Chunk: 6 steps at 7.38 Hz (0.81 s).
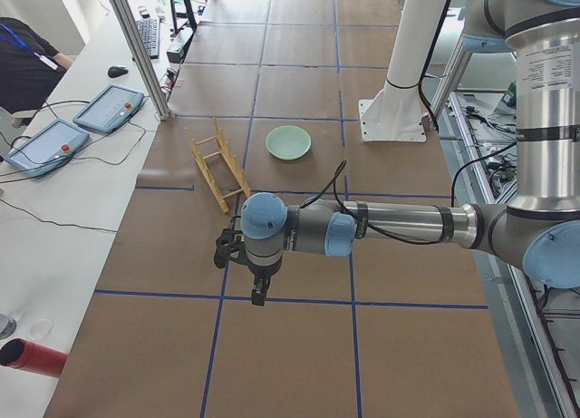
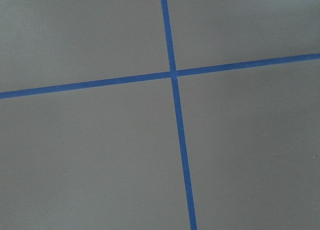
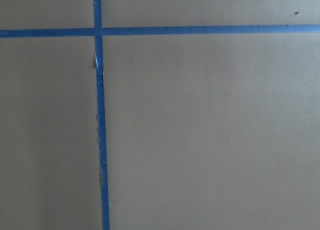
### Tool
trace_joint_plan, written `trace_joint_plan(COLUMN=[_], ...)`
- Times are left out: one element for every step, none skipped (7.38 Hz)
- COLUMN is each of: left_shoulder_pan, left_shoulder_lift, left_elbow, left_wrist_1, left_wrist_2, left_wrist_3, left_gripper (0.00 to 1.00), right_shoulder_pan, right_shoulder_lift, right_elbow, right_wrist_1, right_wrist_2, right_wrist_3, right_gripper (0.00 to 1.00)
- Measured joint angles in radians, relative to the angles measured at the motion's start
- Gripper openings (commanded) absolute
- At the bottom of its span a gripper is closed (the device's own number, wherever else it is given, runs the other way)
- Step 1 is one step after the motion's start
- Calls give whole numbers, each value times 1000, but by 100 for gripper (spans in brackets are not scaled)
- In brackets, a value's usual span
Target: Place plate on rack
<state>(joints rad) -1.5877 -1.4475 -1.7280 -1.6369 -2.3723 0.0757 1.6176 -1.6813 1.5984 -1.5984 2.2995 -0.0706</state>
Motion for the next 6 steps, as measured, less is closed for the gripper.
trace_joint_plan(left_shoulder_pan=[0, 0, 2, 5, 13, 33], left_shoulder_lift=[-4, -11, -17, -20, -22, -23], left_elbow=[2, 12, 26, 31, 23, 0], left_wrist_1=[-14, -38, -65, -107, -155, -206], left_wrist_2=[-1, -2, -2, -2, -2, 1], left_wrist_3=[1, 2, 2, -16, -74, -156], left_gripper=[100, 100, 100, 100, 100, 100], right_shoulder_pan=[0, 0, 0, 0, 0, 0], right_shoulder_lift=[0, 0, 0, 0, 0, 0], right_elbow=[0, 0, 0, 0, 0, 1], right_wrist_1=[0, 0, 0, 0, 0, 0], right_wrist_2=[0, 0, 0, 0, 0, 0], right_wrist_3=[0, 0, 0, 0, 0, 0], right_gripper=[100, 100, 100, 100, 100, 100])
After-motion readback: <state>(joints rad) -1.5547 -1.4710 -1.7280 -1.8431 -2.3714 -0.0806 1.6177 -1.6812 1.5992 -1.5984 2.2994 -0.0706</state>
